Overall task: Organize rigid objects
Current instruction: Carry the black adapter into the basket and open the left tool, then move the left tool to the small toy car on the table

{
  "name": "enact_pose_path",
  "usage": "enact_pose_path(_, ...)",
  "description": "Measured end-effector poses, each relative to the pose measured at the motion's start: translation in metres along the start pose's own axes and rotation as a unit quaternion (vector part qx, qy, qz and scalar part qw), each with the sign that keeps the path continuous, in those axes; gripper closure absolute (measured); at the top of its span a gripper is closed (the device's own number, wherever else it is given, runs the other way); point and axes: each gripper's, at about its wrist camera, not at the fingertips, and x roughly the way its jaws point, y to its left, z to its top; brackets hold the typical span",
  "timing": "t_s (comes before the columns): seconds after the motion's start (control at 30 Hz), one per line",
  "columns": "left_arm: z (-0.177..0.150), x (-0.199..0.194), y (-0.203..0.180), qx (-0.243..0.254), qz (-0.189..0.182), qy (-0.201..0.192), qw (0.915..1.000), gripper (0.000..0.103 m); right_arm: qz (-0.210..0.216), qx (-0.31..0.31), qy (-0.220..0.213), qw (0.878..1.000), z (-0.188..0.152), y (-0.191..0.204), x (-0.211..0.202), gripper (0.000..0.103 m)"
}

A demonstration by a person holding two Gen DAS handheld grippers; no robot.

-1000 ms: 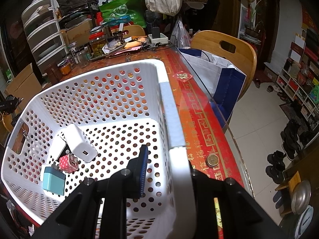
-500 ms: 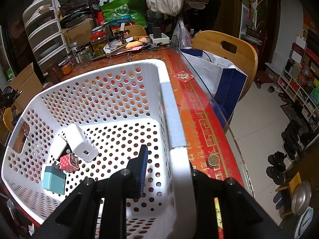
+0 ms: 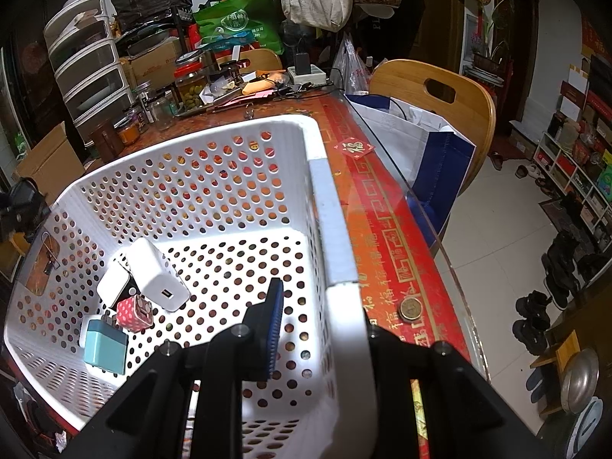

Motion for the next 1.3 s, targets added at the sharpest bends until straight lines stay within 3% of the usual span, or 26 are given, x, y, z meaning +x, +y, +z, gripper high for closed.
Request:
enact_pose_path(0.27,0.003,0.045,-0.069,0.081,-0.037,0.081,0.9928,0.047,0.002,0.002,-0.001,1.0,0.001,0.001,0.0,0.08)
enact_pose_path(0.4,0.004,0.065,-0.096,0.111,-0.046,0.12,0.9855,0.047,0.003,0.001,-0.001,1.0,0.001,0.002,0.0,0.08)
enact_pose_path(0.53,0.004,0.082,-0.116,0.124,-0.079,0.162,0.9758,0.047,0.004,0.001,-0.001,1.0,0.001,0.002,0.0,0.08)
enact_pose_path(0.73,-0.001,0.087,-0.132,0.146,-0.081,0.165,0.972,0.046,0.005,0.001,-0.001,1.0,0.0,0.002,0.002,0.08)
enact_pose_path(0.8,0.0,0.081,-0.13,0.146,-0.075,0.149,0.975,0.034,0.005,0.001,-0.001,1.0,0.0,0.003,0.002,0.08)
enact_pose_path(0.9,0.004,0.063,-0.116,0.135,-0.072,0.109,0.9821,0.02,0.005,0.001,-0.001,1.0,0.0,0.003,0.003,0.08)
enact_pose_path(1.03,0.001,0.025,-0.074,0.096,-0.068,0.051,0.9917,0.02,0.005,0.0,0.0,1.0,-0.002,0.002,0.003,0.08)
enact_pose_path(1.13,-0.01,-0.012,-0.018,0.051,-0.066,0.0,0.9965,0.014,0.004,-0.001,0.001,1.0,-0.002,0.002,0.004,0.08)
enact_pose_path(1.2,-0.02,-0.03,0.028,0.022,-0.063,-0.024,0.9975,0.0,0.001,-0.002,0.004,1.0,-0.001,0.001,0.004,0.08)
enact_pose_path(1.3,-0.04,-0.026,0.091,-0.023,-0.018,-0.016,0.9994,0.0,0.003,-0.002,0.003,1.0,-0.001,0.0,0.004,0.08)
